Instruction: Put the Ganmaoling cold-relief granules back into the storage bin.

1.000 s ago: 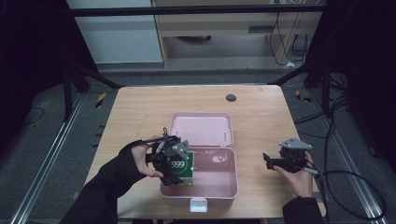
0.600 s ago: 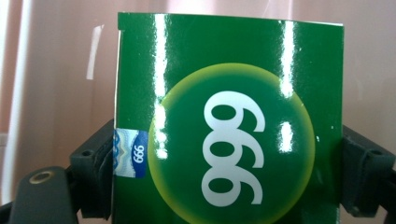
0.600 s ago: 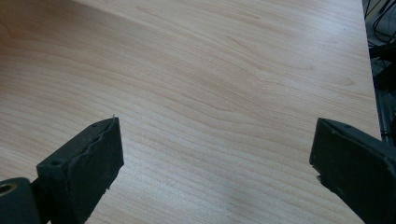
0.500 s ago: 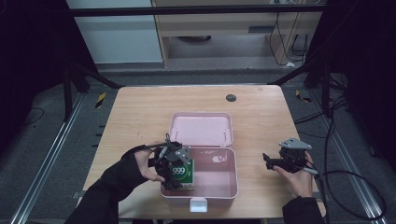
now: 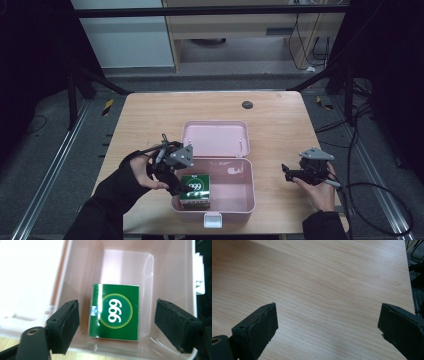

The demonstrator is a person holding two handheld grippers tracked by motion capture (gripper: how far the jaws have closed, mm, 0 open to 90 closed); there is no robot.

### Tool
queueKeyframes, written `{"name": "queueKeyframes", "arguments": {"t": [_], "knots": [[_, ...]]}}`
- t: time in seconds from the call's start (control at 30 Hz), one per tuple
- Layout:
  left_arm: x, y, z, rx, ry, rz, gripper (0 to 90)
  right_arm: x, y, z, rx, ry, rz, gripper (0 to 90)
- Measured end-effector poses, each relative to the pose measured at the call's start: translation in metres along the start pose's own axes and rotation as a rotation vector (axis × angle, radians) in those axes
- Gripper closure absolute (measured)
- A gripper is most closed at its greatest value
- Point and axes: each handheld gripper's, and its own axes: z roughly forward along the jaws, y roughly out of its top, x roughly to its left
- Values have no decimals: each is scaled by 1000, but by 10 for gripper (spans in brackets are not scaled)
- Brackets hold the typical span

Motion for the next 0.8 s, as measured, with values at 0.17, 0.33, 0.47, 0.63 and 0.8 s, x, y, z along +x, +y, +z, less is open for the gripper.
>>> {"name": "queueKeyframes", "arguments": {"t": [0.17, 0.33, 0.47, 0.63, 0.8], "knots": [[3, -10, -20, -60, 55, -53, 267, 0, 0, 0, 2, -3, 8, 32], [5, -27, -36, -108, 102, -115, 299, 0, 0, 0, 2, -3, 7, 32], [6, -46, -39, -124, 139, -168, 299, 0, -1, 0, 3, -2, 11, 32], [8, -71, -40, -143, 164, -234, 299, 0, -1, 0, 3, -6, 5, 31], [8, -94, -33, -159, 208, -337, 298, 0, -1, 0, 5, -6, 4, 31]]}}
